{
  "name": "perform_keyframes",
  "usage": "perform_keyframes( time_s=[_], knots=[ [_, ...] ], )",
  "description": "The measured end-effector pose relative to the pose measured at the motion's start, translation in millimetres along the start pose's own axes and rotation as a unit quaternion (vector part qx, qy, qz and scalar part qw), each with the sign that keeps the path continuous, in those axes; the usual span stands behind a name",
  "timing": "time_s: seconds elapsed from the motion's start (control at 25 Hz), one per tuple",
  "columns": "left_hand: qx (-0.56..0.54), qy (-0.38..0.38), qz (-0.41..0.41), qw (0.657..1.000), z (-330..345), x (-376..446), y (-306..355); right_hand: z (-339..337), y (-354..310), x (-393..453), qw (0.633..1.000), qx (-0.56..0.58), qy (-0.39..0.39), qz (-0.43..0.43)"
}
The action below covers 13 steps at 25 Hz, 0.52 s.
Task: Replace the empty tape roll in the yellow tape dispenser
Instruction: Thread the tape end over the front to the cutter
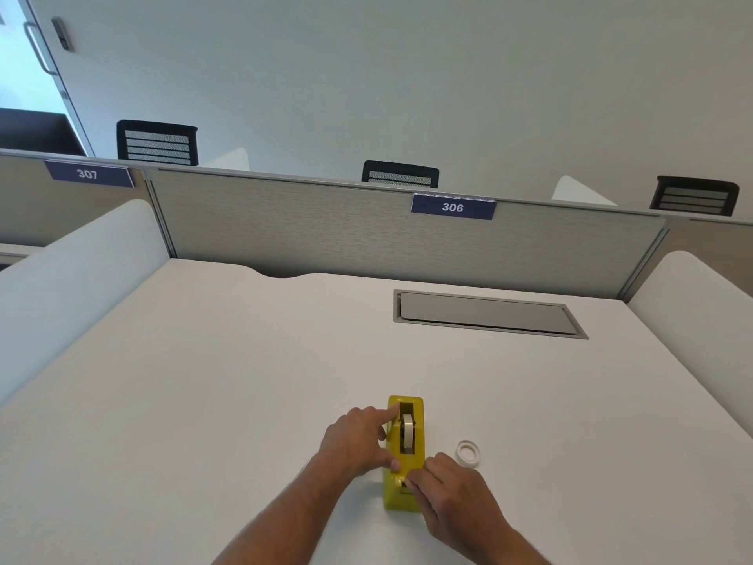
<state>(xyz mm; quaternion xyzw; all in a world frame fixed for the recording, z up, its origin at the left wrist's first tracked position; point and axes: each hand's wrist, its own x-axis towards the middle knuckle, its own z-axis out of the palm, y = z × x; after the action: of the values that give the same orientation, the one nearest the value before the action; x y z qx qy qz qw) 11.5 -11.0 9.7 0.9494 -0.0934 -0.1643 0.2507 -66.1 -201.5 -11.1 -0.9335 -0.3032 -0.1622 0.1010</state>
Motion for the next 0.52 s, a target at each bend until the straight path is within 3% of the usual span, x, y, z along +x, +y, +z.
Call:
perform_keyframes(
  time_s=[0.36,0.52],
  knots=[
    [0.001,-0.002,0.001,1.000,0.5,0.0,-0.1,-2.4,-8.3,-5.6,0.999,-0.006,-0.013,-0.044],
    [0.012,-0.004,-0.006,1.000,1.1,0.8,1.6,-1.1,-4.5,-5.9,0.999,-0.031,0.018,-0.034]
  ],
)
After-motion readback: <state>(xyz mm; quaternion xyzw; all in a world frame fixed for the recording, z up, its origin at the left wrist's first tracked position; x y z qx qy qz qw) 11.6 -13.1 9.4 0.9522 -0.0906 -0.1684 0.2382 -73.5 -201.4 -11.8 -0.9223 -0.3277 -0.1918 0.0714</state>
